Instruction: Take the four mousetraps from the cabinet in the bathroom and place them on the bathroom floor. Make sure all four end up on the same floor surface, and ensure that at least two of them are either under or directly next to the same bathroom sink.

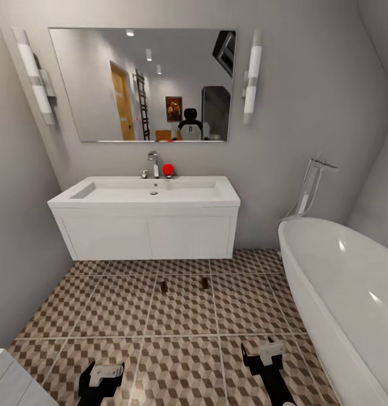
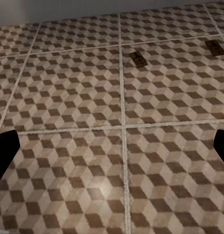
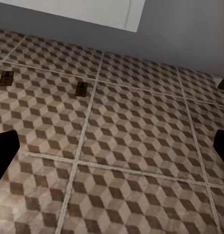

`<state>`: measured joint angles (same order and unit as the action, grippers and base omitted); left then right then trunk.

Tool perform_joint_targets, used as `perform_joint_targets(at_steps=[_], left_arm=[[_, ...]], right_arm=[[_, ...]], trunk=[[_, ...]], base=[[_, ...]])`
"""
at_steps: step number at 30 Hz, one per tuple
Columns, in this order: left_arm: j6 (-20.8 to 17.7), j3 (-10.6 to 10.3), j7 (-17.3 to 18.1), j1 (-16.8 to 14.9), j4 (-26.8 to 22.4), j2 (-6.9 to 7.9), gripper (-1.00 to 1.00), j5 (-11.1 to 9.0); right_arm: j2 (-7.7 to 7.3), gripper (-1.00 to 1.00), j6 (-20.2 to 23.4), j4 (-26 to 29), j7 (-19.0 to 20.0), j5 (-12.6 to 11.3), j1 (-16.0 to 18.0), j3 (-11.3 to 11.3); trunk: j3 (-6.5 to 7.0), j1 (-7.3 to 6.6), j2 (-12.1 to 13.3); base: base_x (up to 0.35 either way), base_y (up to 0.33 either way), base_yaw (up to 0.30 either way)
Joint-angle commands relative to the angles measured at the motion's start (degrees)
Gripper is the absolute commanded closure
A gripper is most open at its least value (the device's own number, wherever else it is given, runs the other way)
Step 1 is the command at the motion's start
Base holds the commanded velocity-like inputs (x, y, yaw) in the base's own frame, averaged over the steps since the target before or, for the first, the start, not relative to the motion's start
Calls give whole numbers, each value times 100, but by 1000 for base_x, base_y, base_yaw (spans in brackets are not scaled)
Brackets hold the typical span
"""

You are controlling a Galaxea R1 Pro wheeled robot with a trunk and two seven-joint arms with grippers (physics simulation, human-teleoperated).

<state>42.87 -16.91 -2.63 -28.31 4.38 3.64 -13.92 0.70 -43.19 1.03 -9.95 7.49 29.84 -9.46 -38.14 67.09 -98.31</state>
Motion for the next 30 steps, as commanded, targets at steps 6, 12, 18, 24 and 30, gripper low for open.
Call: perform_joint_targets(at_steps=[6,12,18,24,30], left_arm=[[28,-50,-27,-8,19,-3,-100,-15],[28,-50,-27,-8,19,-3,-100,-15],[28,-50,-27,-8,19,-7,-100,-15],[28,-50,-27,-8,19,-11,-100,-15],[28,-50,-27,-8,19,-12,-100,-15]], right_arm=[[1,-100,-2,-6,-60,59,4,-12],[1,-100,3,-6,-60,59,4,-12],[1,-100,4,-6,-60,59,4,-11],[1,-100,4,-6,-60,59,4,-11],[12,-100,4,-6,-64,59,4,-12]], trunk=[[159,-133,239],[322,-265,480],[485,-396,721],[648,-528,961],[811,-660,1202]], base=[[0,0,0],[0,0,0],[0,0,0],[0,0,0],[0,0,0]])
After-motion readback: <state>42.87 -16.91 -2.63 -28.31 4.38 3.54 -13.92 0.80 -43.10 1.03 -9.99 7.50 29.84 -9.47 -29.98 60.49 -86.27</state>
